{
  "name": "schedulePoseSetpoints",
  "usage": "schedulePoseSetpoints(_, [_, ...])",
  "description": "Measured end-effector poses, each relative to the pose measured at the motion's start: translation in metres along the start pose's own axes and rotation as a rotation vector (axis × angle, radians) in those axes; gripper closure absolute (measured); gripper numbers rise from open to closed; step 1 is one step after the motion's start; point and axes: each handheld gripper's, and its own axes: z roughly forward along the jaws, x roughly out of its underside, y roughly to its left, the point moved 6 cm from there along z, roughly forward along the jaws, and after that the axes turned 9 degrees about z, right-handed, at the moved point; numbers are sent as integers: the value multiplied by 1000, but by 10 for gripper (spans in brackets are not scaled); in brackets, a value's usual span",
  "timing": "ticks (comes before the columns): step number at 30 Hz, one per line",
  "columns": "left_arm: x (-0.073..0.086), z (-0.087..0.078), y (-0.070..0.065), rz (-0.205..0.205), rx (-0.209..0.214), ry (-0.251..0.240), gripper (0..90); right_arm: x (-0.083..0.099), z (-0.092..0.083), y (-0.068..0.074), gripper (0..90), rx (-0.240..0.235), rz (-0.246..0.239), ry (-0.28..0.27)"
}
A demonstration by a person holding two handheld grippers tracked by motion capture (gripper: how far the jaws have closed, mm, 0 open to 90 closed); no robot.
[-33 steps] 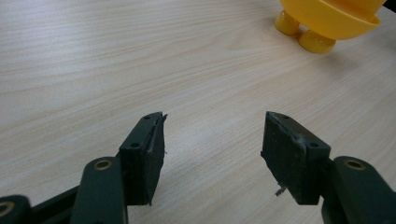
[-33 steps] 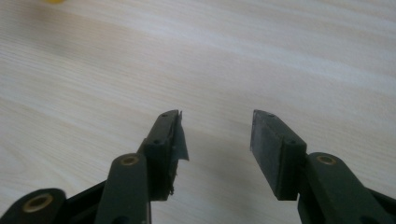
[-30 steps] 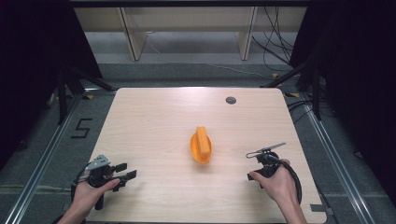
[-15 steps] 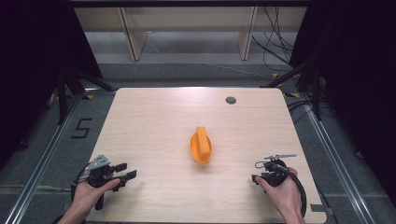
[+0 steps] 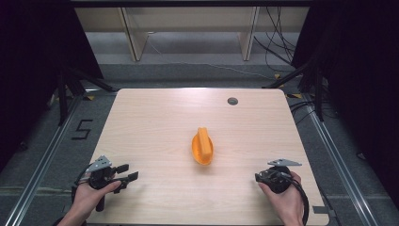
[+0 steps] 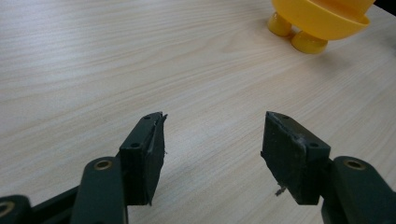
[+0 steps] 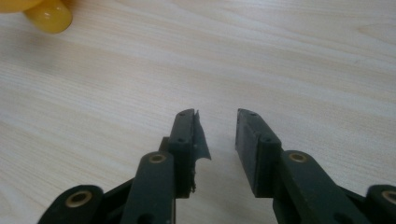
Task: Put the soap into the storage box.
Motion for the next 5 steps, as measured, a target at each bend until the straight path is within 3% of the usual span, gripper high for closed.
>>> schedulePoseSetpoints(3, [0,0,0,-1,-6,0,387,0,-2,2,718,-33,6,4])
schedulePoseSetpoints(5, [-1,0,-1,-4,-5,0,387,-1,-1,-1,733,-20,-8,-5])
